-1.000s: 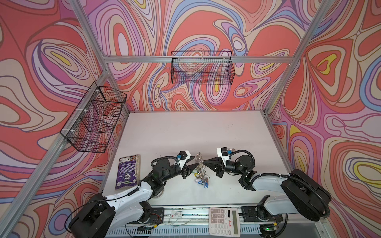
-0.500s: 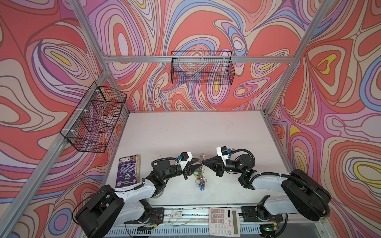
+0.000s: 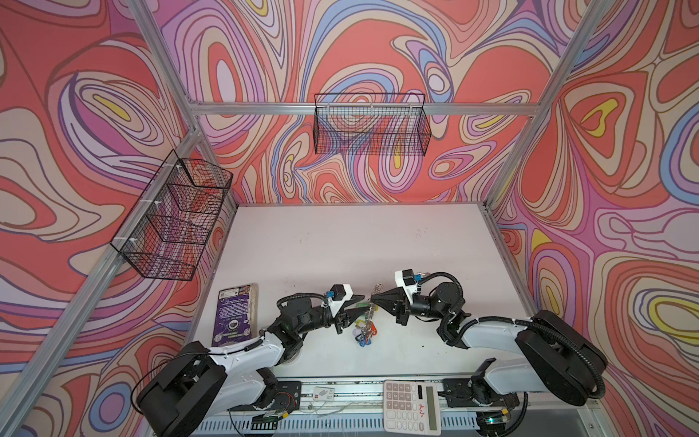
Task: Attach keys to a key ring
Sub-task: Pass the keyring.
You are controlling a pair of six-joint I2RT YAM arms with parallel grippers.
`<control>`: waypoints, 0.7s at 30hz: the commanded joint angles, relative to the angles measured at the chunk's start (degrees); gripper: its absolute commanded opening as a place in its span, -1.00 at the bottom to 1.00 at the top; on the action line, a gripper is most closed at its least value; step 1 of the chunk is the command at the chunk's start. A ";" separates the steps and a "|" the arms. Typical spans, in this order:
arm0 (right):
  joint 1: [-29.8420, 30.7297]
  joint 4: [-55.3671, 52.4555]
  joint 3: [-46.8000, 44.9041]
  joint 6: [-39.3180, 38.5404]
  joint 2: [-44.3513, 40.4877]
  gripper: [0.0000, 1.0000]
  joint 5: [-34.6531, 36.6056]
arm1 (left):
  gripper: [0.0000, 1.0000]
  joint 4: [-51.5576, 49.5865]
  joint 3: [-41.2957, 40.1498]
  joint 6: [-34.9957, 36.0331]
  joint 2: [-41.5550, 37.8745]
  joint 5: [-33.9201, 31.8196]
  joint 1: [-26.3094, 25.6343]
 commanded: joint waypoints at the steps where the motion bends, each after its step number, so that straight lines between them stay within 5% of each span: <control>1: -0.08 1.65 -0.24 -1.07 -0.42 -1.00 0.63 | -0.20 1.28 -0.03 0.97 0.10 1.74 -0.04; 21: -0.02 0.95 -0.55 -1.49 -0.23 -1.00 0.87 | -0.36 9.36 2.39 -3.62 6.81 8.82 2.24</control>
